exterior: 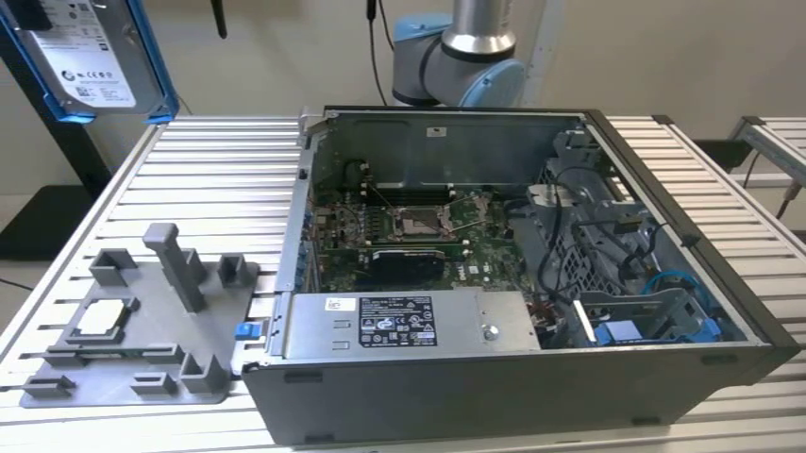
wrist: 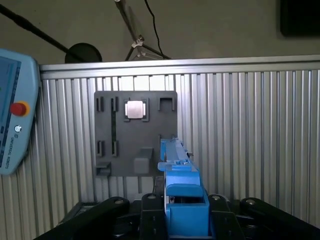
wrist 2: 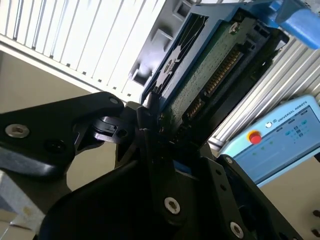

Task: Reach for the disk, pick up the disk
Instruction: 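Pick up the disk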

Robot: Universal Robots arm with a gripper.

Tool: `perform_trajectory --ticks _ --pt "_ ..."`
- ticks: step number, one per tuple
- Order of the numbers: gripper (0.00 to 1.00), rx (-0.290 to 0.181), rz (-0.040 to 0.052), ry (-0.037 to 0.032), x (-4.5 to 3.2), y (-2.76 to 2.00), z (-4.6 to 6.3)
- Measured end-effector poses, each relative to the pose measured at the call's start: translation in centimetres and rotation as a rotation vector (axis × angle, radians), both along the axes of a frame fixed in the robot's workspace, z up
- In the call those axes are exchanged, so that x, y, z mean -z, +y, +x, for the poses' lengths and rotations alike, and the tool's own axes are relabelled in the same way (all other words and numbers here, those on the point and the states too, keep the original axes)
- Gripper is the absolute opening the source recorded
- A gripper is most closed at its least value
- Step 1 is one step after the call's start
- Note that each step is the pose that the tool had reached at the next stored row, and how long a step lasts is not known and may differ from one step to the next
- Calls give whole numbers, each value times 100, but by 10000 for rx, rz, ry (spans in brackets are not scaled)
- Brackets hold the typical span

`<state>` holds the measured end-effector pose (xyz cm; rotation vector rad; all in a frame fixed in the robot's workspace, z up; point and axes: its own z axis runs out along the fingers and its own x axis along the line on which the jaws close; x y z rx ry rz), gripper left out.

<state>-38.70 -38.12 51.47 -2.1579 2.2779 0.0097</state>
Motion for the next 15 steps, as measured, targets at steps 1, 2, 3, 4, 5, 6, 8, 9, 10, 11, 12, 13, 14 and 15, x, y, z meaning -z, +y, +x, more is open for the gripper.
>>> perform_trajectory --ticks 1,2,3,4,5,6,8,9,10,11,12,13,14,15 --pt "0 0 0 0 0 0 14" --pt "0 0 0 0 0 0 27" --pt "0 0 0 0 0 0 39" --pt "0 0 0 0 0 0 52" --pt "0 0 -1 1 0 0 66" --pt "0 0 0 0 0 0 78" --pt "0 0 0 0 0 0 100" --pt "0 0 0 0 0 0 112" --pt "0 0 0 1 0 0 121" --pt "0 0 1 -1 0 0 132" --pt "0 0 0 0 0 0 145" --pt "0 0 0 0 0 0 156" --pt "0 0 0 0 0 0 167" --pt "0 0 0 0 0 0 178"
